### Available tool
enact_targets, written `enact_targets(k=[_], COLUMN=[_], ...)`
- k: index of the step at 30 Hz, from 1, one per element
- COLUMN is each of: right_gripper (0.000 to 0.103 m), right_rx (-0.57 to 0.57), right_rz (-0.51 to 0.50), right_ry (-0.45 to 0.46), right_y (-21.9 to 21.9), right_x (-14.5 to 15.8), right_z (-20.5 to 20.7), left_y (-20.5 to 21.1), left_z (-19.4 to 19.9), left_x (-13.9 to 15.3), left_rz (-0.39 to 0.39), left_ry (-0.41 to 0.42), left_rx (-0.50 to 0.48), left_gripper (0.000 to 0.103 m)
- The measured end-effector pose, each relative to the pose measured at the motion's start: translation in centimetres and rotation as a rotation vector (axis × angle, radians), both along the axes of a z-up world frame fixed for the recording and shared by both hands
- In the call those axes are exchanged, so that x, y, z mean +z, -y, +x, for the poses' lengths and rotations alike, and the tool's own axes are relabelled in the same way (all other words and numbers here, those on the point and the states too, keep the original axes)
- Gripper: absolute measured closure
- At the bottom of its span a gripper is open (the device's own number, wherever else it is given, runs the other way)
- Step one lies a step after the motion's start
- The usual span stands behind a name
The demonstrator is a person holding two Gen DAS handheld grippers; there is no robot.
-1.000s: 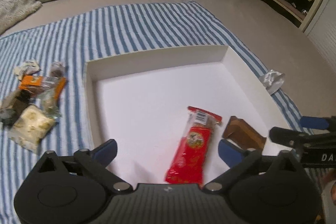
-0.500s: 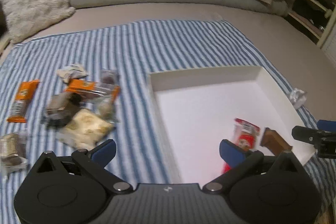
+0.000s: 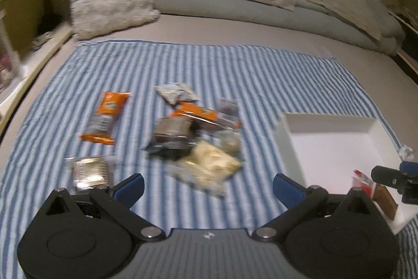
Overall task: Organize snacks
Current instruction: 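Move both tools back over the snack pile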
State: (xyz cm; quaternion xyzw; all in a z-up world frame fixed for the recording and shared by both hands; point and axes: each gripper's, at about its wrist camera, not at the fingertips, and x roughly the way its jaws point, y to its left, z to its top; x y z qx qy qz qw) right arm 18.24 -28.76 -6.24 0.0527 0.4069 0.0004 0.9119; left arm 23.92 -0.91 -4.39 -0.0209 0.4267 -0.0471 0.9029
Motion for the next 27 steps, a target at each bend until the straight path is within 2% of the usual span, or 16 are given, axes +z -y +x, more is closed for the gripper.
enact_targets(k=[9,14,22,27], right_gripper=[0.000,0.000,0.000,0.000], right_rx=[0.118,0.181,0.274,0.277], right_rz=[0.012,0.022,0.031,0.111], right_ry=[0.017,0.021,0.027,-0.006], right_y=[-7.2,-10.8,-14.9,-16.1], right_x=[0.3,0.3,-1.4,-2.7], right_z=[2.5,3.7,6.8,9.2], left_y=[-6.9,-10.4,-12.1,-12.5], left_z=[-0.4,-0.4,0.9,2.8], left_x=[-0.5,-1.0,-2.3,-3.8], left_rz=[0.009,-0.015,-0.009,0.023], left_ry=[-0.001,-0.001,0.000,-0.012], left_rx=[0.112,0.197,0.265,0.305], left_gripper=[0.000,0.000,0.000,0.000])
